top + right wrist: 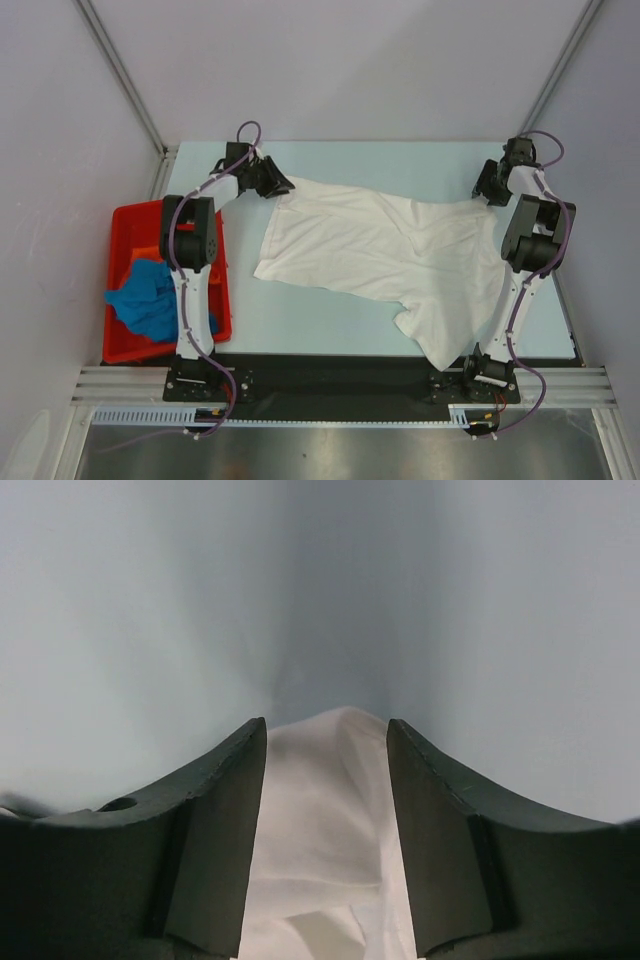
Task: Fold and stack the t-shirts
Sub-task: Fold the tshirt
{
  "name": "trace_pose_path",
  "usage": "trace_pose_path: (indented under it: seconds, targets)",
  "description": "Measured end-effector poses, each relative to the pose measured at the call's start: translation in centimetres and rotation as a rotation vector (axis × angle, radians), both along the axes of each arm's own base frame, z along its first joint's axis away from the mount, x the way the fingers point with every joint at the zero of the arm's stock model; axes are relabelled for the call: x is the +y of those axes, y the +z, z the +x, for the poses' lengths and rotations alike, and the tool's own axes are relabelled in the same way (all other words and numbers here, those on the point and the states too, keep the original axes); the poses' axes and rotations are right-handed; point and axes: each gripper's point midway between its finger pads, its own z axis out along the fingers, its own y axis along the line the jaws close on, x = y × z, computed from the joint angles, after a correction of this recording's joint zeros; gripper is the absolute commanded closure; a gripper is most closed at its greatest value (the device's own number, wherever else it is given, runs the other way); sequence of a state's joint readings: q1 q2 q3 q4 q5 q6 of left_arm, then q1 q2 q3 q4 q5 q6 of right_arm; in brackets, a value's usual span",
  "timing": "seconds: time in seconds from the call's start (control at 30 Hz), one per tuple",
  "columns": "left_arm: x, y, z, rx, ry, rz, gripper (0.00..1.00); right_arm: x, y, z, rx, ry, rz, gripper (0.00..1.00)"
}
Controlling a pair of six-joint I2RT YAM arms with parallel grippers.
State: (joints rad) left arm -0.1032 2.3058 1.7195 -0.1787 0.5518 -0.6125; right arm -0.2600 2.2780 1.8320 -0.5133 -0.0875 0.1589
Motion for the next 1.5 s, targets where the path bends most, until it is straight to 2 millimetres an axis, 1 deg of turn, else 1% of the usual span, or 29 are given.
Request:
trace_pose_path:
  seconds: [0.1,0.23,0.3,0.33,0.4,0.43,0.5,0.53,0.57,0.6,0.8,0.9,1.0,1.03,1.1,1.13,1.2,1.23,1.33,1.37,1.4,1.43,1.5]
  targets:
    - [-0.2,0.4,1.1,-0.017,0.014,-0.013,0.63,0.0,-0.2,-0.2,0.007,0.014,-0.008,0.46]
    - [-0.4,0.1,1.7,-0.005,0.037,-0.036,0.63,-0.2,-0.7,-0.5,0.016,0.018,-0.017,0.5]
    - [-0.4,-0.3,1.8,0.004,0.044,-0.039,0.63,-0.5,-0.7,-0.5,0.016,0.012,-0.022,0.56]
    - [-0.4,-0.6,1.8,0.011,0.047,-0.039,0.63,-0.6,-0.7,-0.6,0.017,0.009,-0.024,0.63]
    - [-0.3,-1.1,1.7,0.026,0.051,-0.038,0.63,-1.0,-0.8,-0.7,0.018,-0.008,-0.021,0.7]
    - [-0.3,-1.5,1.6,0.034,0.054,-0.037,0.63,-1.2,-0.8,-0.7,0.019,-0.019,-0.015,0.77]
    - [-0.2,-2.1,1.5,0.049,0.058,-0.033,0.63,-1.8,-0.9,-0.8,0.018,-0.043,-0.004,0.84]
    - [-0.3,-2.2,1.5,0.055,0.062,-0.037,0.63,-2.0,-0.9,-0.9,0.018,-0.053,-0.001,0.89]
    - [-0.3,-2.2,1.5,0.056,0.063,-0.039,0.63,-2.4,-0.9,-1.0,0.018,-0.068,-0.001,0.99]
    - [-0.3,-2.2,1.5,0.058,0.065,-0.041,0.63,-2.6,-0.9,-1.0,0.019,-0.078,-0.001,1.0]
    - [-0.4,-2.3,1.7,0.057,0.067,-0.044,0.63,-4.9,-0.9,-1.6,0.038,-0.188,-0.063,1.0]
    - [-0.5,-2.3,1.9,0.057,0.066,-0.045,0.63,-5.6,-0.9,-1.5,0.051,-0.218,-0.078,1.0]
    - [-0.5,-2.2,2.2,0.054,0.063,-0.039,0.61,-6.1,-0.9,-1.2,0.07,-0.242,-0.093,0.98]
    - [-0.6,-2.1,2.4,0.052,0.059,-0.034,0.58,-6.3,-0.9,-1.0,0.075,-0.249,-0.097,0.93]
    - [-0.5,-1.8,2.6,0.047,0.053,-0.019,0.55,-6.7,-0.8,-0.7,0.086,-0.261,-0.103,0.85]
    - [-0.5,-1.7,2.7,0.042,0.05,-0.006,0.51,-6.8,-0.7,-0.6,0.094,-0.265,-0.106,0.79]
    - [-0.3,-1.4,3.0,0.021,0.046,0.029,0.48,-7.2,-0.6,-0.5,0.107,-0.274,-0.121,0.71]
    - [-0.1,-1.4,3.0,0.017,0.044,0.052,0.47,-7.4,-0.5,-0.7,0.119,-0.282,-0.129,0.62]
    - [0.4,-1.1,2.3,0.013,0.033,0.137,0.48,-8.2,0.5,-1.6,0.16,-0.309,-0.168,0.49]
    - [0.6,-0.9,2.0,0.009,0.03,0.163,0.5,-8.4,0.9,-1.9,0.17,-0.318,-0.183,0.48]
    - [0.9,-0.9,1.6,0.008,0.026,0.19,0.51,-8.6,1.2,-2.1,0.178,-0.323,-0.196,0.44]
    - [0.8,-0.1,1.4,-0.004,0.024,0.198,0.52,-8.6,1.5,-2.6,0.191,-0.326,-0.21,0.43]
    - [0.7,1.0,0.2,-0.012,0.014,0.214,0.52,-8.4,1.9,-3.8,0.219,-0.332,-0.224,0.42]
